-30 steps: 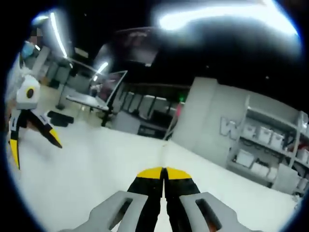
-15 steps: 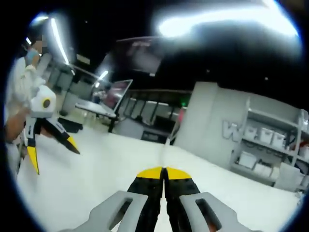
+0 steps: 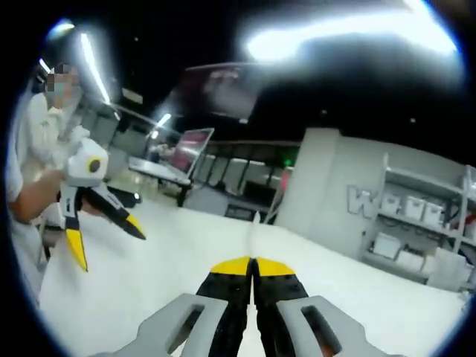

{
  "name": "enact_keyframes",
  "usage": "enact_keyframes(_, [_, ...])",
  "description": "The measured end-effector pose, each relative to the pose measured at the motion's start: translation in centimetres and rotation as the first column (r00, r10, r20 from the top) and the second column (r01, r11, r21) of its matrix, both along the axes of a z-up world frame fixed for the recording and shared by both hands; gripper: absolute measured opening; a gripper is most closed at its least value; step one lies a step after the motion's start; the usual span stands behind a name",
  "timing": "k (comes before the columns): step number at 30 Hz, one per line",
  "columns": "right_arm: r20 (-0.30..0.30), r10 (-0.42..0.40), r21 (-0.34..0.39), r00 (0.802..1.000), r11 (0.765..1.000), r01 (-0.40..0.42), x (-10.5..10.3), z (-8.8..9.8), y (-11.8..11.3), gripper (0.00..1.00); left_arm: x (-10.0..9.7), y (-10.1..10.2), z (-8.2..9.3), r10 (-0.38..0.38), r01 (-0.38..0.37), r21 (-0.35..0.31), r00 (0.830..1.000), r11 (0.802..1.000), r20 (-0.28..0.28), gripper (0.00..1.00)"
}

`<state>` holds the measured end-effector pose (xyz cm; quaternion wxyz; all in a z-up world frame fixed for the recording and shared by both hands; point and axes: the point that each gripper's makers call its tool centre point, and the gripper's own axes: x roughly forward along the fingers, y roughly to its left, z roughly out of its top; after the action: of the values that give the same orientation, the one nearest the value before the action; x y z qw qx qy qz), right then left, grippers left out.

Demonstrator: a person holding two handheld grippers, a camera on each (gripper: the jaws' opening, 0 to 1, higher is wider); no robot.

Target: Open the resealable bag by pulling the two sides of the seal apart until the entire bag opening is separated and visibly accessible.

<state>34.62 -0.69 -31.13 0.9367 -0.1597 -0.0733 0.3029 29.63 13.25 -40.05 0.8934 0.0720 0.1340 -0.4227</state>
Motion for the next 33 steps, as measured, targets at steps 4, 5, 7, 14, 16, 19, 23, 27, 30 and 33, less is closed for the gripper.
enact_keyframes(4, [-0.005, 0.002, 0.007, 1.000, 1.000, -0.002, -1.0, -0.4, -0.3, 0.00, -0.1, 0.0, 0.0, -0.004, 0.004, 0.001, 1.000, 1.000, -0.001, 0.83])
enact_keyframes(5, [-0.009, 0.005, 0.007, 1.000, 1.000, -0.005, -1.2, -0.5, -0.3, 0.00, -0.1, -0.1, -0.1, -0.007, 0.007, 0.002, 1.000, 1.000, -0.002, 0.83])
enact_keyframes(7, [-0.011, 0.007, 0.006, 1.000, 1.000, -0.007, -1.6, -0.8, -0.3, 0.00, -0.1, -0.2, -0.2, -0.011, 0.011, 0.005, 1.000, 1.000, -0.004, 0.82])
enact_keyframes(14, [-0.010, 0.010, 0.023, 1.000, 1.000, -0.010, -2.5, -0.9, -0.5, 0.00, -0.2, -0.4, -0.5, -0.021, 0.022, 0.016, 1.000, 1.000, -0.010, 0.82])
enact_keyframes(16, [-0.012, 0.012, 0.026, 1.000, 1.000, -0.012, -2.8, -1.0, -0.5, 0.00, -0.2, -0.3, -0.5, -0.020, 0.020, 0.016, 1.000, 1.000, -0.009, 0.82])
enact_keyframes(19, [-0.013, 0.014, 0.034, 1.000, 0.999, -0.014, -3.3, -1.1, -0.6, 0.00, -0.2, -0.3, -0.5, -0.021, 0.021, 0.017, 1.000, 1.000, -0.009, 0.81])
enact_keyframes(23, [-0.015, 0.019, 0.047, 1.000, 0.999, -0.019, -4.2, -1.3, -0.6, 0.00, -0.4, -0.5, -0.5, -0.029, 0.030, 0.020, 1.000, 0.999, -0.009, 0.80])
enact_keyframes(27, [-0.014, 0.031, 0.049, 0.999, 0.998, -0.030, -5.4, -1.3, -0.4, 0.00, -0.6, -0.6, -0.6, -0.035, 0.036, 0.025, 0.999, 0.999, -0.009, 0.80])
enact_keyframes(30, [-0.009, 0.034, 0.055, 0.999, 0.998, -0.034, -6.1, -1.1, -0.5, 0.00, -0.7, -0.7, -0.6, -0.039, 0.040, 0.027, 0.999, 0.999, -0.009, 0.80])
enact_keyframes(33, [-0.008, 0.033, 0.058, 0.999, 0.998, -0.033, -6.7, -1.1, -0.7, 0.00, -0.8, -0.8, -0.6, -0.044, 0.044, 0.030, 0.999, 0.999, -0.009, 0.80])
